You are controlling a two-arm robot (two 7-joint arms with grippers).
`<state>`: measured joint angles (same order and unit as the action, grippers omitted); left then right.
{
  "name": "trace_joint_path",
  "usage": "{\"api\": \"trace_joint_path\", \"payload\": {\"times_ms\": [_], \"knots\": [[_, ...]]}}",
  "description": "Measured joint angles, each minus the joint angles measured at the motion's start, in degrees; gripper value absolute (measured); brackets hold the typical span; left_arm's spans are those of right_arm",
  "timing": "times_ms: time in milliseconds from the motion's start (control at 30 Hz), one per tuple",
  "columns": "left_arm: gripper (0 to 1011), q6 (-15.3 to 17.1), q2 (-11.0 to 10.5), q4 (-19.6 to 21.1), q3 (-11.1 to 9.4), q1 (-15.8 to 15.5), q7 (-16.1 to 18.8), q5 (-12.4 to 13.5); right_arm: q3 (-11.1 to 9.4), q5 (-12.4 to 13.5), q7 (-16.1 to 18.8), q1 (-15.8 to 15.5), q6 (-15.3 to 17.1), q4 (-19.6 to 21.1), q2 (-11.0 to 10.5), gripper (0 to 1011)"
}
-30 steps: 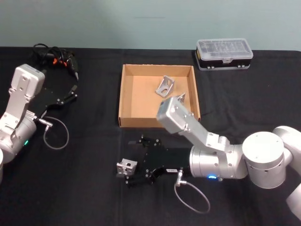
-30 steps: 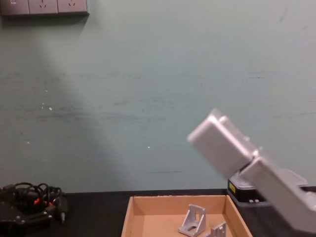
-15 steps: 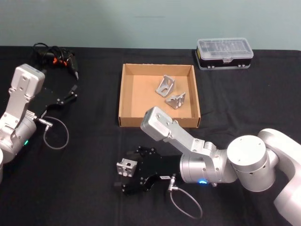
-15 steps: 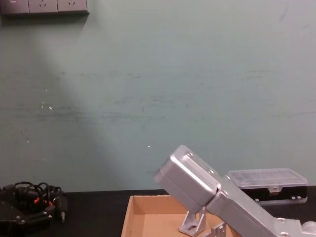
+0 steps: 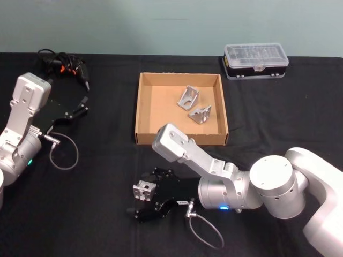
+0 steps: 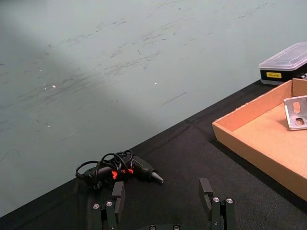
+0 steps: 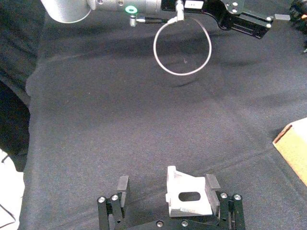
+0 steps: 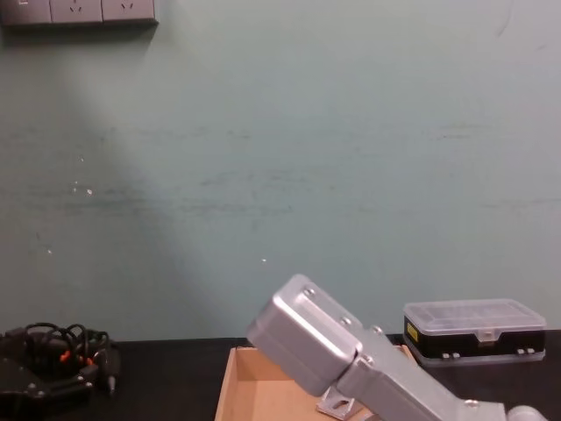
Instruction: Use one hand to pick up the angle iron from the table and place it into the box.
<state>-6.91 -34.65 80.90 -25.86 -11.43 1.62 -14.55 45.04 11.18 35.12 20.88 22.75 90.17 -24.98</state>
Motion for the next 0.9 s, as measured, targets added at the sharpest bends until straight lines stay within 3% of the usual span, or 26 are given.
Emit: {"api": "trace_joint_path", "payload": {"times_ms": [500,733,900], "knots": [[1011,0.0,0.0,0.0,0.0,0.0,0.0,0.0,0.2,-0.7,-0.1,0.2,0.2,-0.7,0.5,998],[1011,0.0,0.0,0.0,0.0,0.0,0.0,0.0,0.1,-0.6,-0.1,0.1,0.2,-0.6,0.4,869],[1011,0.0,0.0,0.0,0.0,0.0,0.0,0.0,0.1,-0.6,-0.1,0.1,0.1,-0.6,0.4,707]]}}
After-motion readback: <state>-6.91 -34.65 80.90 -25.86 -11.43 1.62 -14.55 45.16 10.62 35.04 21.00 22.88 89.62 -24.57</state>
